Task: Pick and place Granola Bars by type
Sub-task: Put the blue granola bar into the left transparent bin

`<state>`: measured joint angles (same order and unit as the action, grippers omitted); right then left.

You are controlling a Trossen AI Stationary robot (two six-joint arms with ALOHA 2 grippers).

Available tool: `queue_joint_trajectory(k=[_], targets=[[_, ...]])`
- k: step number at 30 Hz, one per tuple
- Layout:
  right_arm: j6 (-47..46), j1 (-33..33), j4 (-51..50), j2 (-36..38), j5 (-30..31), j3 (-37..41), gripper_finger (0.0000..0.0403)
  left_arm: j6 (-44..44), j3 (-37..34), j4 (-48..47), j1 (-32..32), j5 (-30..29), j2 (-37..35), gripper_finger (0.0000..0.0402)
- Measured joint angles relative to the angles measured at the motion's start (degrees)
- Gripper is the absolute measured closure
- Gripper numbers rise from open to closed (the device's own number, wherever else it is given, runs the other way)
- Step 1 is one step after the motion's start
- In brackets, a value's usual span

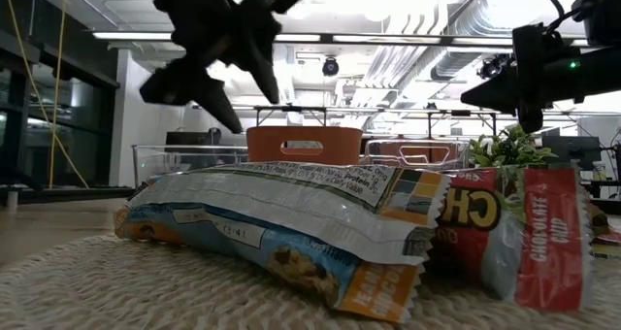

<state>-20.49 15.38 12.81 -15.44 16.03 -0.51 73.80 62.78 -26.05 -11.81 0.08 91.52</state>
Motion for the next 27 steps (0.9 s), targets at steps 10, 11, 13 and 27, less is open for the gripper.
queue_joint_trajectory(k=[10,11,13,27], targets=[[0.00,0.00,-0.10,0.07,0.07,0.01,0.0402,1.66,0.05,-4.54,-1.84,-0.84,1.43,0.0181],[0.00,0.00,-0.06,0.07,0.07,0.01,0.0402,1.69,0.05,-4.75,-1.88,-0.92,1.43,0.0181],[0.00,0.00,-0.14,0.07,0.07,0.02,0.0402,1.70,0.05,-4.68,-2.15,-1.00,1.43,0.0181],[0.00,0.00,0.04,-0.57,0.07,0.02,0.0402,0.14,3.13,-3.32,-2.48,-1.94,9.64,0.0181]])
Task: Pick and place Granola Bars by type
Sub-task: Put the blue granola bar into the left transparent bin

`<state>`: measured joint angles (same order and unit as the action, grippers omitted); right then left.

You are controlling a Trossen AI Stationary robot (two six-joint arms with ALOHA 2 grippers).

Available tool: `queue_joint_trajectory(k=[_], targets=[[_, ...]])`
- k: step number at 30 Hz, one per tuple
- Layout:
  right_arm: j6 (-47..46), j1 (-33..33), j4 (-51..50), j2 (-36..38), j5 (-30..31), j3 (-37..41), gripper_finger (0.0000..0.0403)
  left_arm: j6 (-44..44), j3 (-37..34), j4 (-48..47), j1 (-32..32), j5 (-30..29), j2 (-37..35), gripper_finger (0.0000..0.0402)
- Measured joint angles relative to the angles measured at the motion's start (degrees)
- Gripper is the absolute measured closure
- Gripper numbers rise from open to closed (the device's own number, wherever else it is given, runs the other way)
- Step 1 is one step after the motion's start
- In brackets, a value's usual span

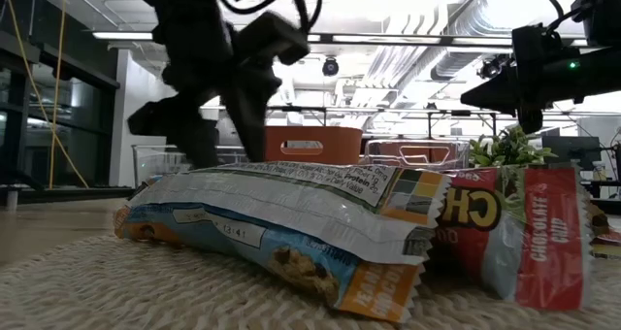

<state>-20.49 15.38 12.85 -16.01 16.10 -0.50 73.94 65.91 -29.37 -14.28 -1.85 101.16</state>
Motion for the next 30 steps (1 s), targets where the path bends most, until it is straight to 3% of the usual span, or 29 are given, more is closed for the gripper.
queue_joint_trajectory(k=[11,24,30], targets=[[0.00,0.00,0.00,-0.11,-0.01,-0.01,0.0402,-1.75,1.92,-1.61,0.00,1.03,5.53,0.0181],[0.00,0.00,-0.17,-0.16,-0.01,0.00,0.0402,-3.17,2.01,-4.71,-0.04,0.05,6.41,0.0182],[0.00,0.00,-0.14,-0.15,-0.01,0.01,0.0402,-3.69,1.94,-5.17,-0.02,0.05,6.45,0.0221]])
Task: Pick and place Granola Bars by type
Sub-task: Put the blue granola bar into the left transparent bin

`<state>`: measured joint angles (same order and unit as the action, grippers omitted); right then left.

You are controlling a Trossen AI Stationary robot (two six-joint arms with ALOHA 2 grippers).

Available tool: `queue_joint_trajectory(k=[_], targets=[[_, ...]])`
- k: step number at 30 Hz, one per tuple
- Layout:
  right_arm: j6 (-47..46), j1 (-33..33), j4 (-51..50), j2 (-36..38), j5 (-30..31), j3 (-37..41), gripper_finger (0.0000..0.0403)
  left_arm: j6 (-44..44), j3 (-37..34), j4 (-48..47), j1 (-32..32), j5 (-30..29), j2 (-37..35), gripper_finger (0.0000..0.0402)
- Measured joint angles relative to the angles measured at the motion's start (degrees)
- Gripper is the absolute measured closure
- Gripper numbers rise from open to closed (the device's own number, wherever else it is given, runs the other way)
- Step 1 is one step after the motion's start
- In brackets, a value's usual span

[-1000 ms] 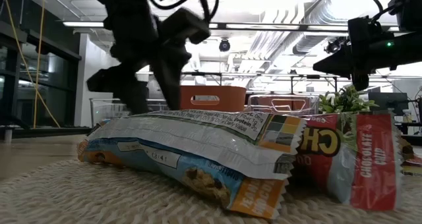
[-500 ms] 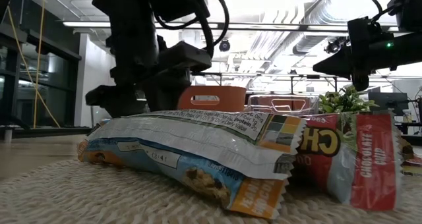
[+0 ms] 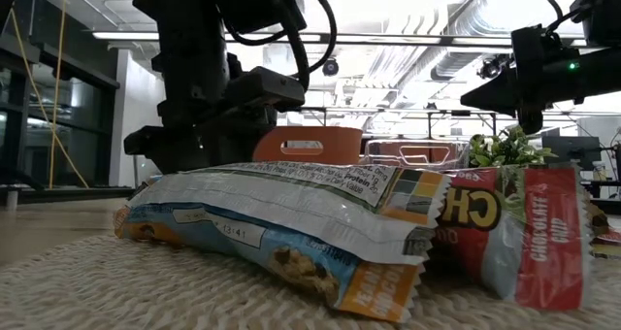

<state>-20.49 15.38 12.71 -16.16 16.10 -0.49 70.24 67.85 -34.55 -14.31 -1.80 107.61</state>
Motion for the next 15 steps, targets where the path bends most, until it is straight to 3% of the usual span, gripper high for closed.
queue_joint_trajectory(k=[8,15], targets=[[0.00,0.00,-0.01,0.00,0.01,-0.01,0.0402,-0.81,-0.14,-0.78,0.04,0.47,0.02,0.0305],[0.00,0.00,0.00,0.00,0.02,-0.01,0.0402,-3.03,-0.28,-2.41,0.04,1.03,-1.38,0.0338]])
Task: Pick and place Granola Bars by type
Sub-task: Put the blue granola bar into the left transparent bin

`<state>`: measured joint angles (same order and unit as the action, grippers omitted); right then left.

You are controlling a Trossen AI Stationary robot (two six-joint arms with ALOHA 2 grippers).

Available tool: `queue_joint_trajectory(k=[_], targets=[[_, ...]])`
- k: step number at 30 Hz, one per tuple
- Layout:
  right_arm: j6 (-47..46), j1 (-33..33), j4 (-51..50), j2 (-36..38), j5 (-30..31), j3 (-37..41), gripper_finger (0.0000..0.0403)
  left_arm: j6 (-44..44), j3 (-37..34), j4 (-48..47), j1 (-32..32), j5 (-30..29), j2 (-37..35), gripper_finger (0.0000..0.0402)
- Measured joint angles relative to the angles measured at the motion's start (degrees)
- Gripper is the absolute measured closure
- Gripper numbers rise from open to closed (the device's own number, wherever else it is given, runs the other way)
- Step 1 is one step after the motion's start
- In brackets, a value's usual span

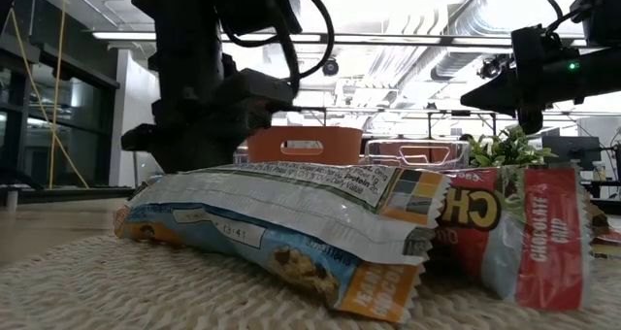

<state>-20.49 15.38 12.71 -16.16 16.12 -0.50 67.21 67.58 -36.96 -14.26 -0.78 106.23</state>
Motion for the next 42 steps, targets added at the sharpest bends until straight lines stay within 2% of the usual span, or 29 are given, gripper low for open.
queue_joint_trajectory(k=[5,11,15,18,25,32,42], targets=[[0.00,0.00,0.00,0.00,-0.02,0.00,0.0402,-4.73,0.01,-0.63,0.00,-0.02,-4.11,0.0340],[0.00,0.00,0.00,0.00,0.00,-0.01,0.0402,-18.60,0.01,3.44,0.02,0.95,-13.13,0.0340],[0.00,0.00,-0.08,0.01,-0.02,0.01,0.0402,-29.45,0.01,11.80,0.19,6.90,-19.39,0.0340],[0.00,0.00,-0.05,-0.01,-0.01,0.01,0.0402,-33.48,0.10,19.39,0.95,12.17,-23.03,0.0340],[0.00,0.00,-0.09,-0.25,-0.04,0.00,0.0402,-38.74,0.17,36.84,3.45,17.55,-28.04,0.0340],[0.00,0.00,0.09,-0.75,-0.04,0.01,0.0402,-39.16,0.14,51.69,6.17,23.98,-28.52,0.0340],[0.00,0.00,0.00,-0.76,-0.03,0.00,0.0402,-39.15,0.14,54.51,7.66,26.55,-28.50,0.0340]])
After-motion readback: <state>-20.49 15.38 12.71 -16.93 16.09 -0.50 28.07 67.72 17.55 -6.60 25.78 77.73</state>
